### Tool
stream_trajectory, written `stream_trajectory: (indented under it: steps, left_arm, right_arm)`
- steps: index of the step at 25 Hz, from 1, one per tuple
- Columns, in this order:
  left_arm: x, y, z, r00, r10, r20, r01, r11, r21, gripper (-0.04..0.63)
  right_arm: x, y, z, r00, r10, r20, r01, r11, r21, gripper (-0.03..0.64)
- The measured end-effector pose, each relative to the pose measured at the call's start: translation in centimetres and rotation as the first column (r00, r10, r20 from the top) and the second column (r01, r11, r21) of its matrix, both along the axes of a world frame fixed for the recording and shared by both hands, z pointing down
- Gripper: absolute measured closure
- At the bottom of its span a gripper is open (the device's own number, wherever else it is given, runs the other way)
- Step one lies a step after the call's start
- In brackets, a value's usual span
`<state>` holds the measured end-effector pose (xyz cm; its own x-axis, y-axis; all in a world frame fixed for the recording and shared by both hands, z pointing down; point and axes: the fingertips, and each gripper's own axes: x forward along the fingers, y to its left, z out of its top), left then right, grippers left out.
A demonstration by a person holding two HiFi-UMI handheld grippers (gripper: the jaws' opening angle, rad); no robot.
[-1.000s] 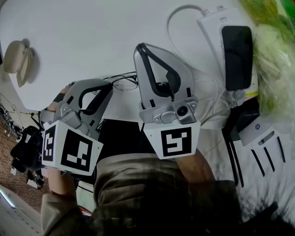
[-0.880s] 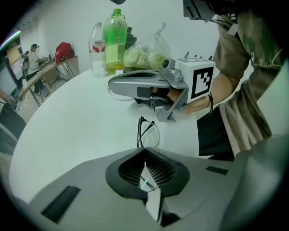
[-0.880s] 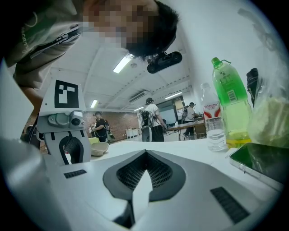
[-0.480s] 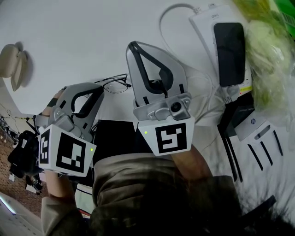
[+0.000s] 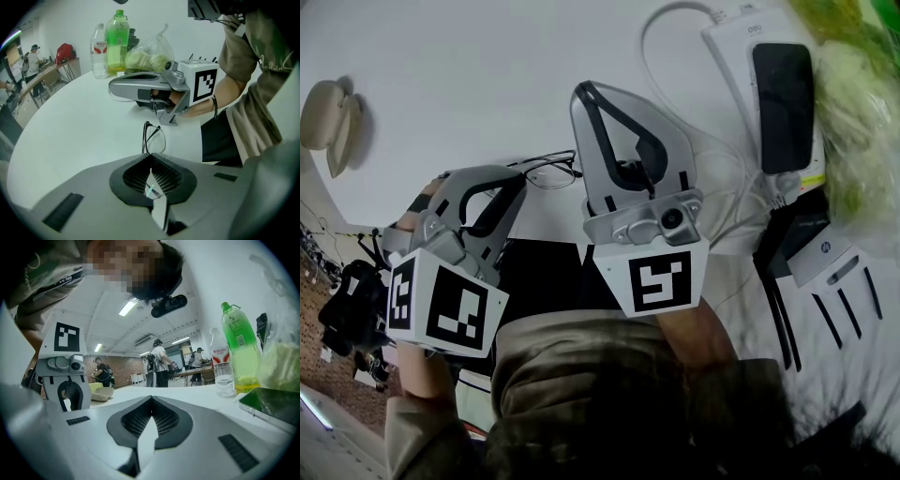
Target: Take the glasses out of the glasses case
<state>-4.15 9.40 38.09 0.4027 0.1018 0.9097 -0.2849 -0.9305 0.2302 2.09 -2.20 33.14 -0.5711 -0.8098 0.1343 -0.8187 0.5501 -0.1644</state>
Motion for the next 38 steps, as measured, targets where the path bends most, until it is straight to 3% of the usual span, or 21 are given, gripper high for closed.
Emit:
stream_trajectory:
  steps: [19,26,38]
  left_arm:
    - [1.9,2.8,-0.3,0.999,0.025,-0.019,-0.026,1.0,-0.013,0.577]
    - [2.0,3.2,-0.1,0.999,0.009,-0.031,-0.008,1.0,0.027,0.577]
    - [2.5,5.5,0.4,0.989,0.15,0.005,-0.15,0.985,0.081,0.577]
  right_arm:
    - [1.1,1.1,-0.8,1.0,0.003,-0.005,-0.003,1.0,0.024,0.604]
    - [1.9,2.2,-1.0,0.999,0.009,-0.038,-0.008,1.0,0.024,0.604]
    - [4.1,3.9,-0.7,0.989,0.136,-0.061,-0.134,0.99,0.042,0.604]
